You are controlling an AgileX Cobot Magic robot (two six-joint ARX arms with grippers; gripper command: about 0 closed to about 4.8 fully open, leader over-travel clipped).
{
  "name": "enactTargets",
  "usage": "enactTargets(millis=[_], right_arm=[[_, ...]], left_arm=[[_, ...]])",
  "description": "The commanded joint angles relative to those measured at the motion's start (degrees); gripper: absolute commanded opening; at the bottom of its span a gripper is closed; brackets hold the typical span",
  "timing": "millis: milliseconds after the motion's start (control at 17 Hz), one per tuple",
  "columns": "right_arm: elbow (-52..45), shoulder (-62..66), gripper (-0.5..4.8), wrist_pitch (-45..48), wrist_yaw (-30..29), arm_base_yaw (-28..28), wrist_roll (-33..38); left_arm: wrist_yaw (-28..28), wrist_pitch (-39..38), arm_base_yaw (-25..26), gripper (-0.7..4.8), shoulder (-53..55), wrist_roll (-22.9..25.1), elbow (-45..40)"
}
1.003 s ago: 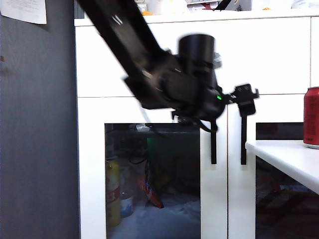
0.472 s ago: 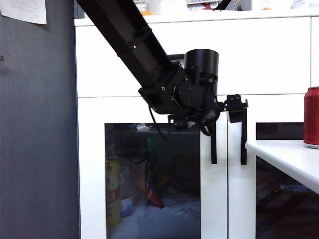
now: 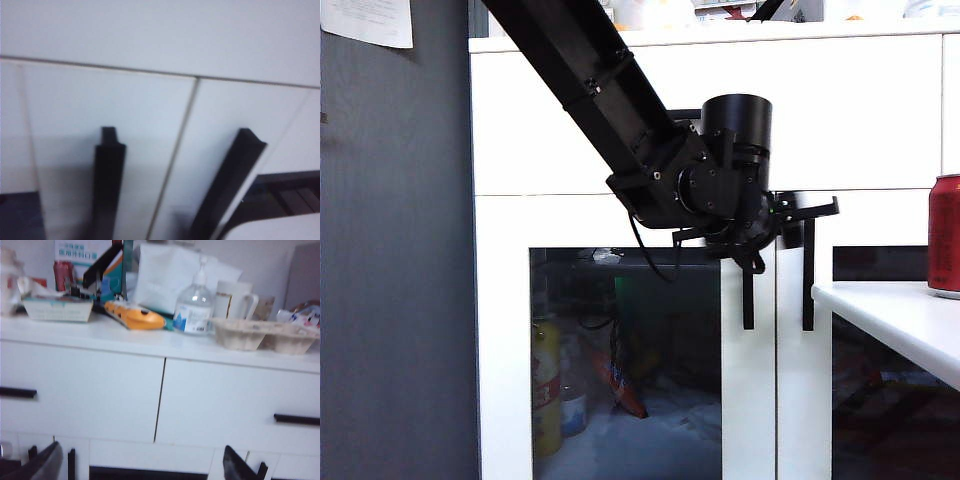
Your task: Open the left door of the white cabinet, pick up a can of beverage from the table on the right, place it inside the cabinet, and finally close the cabinet door.
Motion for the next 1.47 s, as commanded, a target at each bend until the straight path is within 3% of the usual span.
enactTargets(millis=[59,118,236,295,354,413,1121,1474], right_arm=[[-0.85,0.07,4.13,1.03,0.2,-0.04,-0.07],[-0.98,0.07,4.13,1.2,0.2,-0.04,-0.07],[-1.01,0.07,4.13,1.46,0.17,-0.04,-0.07],[-1.01,0.07,4.13,1.64,0.15,-0.04,-0.07],[-1.01,0.07,4.13,1.92,0.04,-0.04,-0.09],[-1.01,0.07,4.13,2.05,0.04,-0.04,-0.09],[-1.25,0.07,4.13,1.9,0.04,-0.04,-0.09],[-1.66,0.07,4.13,1.81,0.04,0.0,-0.09]], left_arm=[[-0.17,0.68,0.09,0.35,-0.2,0.31,0.11],[-0.17,0.74,0.15,-0.07,-0.2,0.63,0.11],[-0.07,0.7,0.98,-0.03,-0.17,0.59,0.11],[-0.15,0.7,1.29,0.29,-0.15,0.59,0.11],[-0.17,0.72,1.4,2.33,-0.15,0.59,0.11],[-0.66,0.72,1.46,2.69,-0.15,0.59,0.11],[-0.39,3.85,1.81,2.68,2.23,-0.02,0.46],[-1.27,1.99,1.84,2.68,5.73,0.61,7.37]])
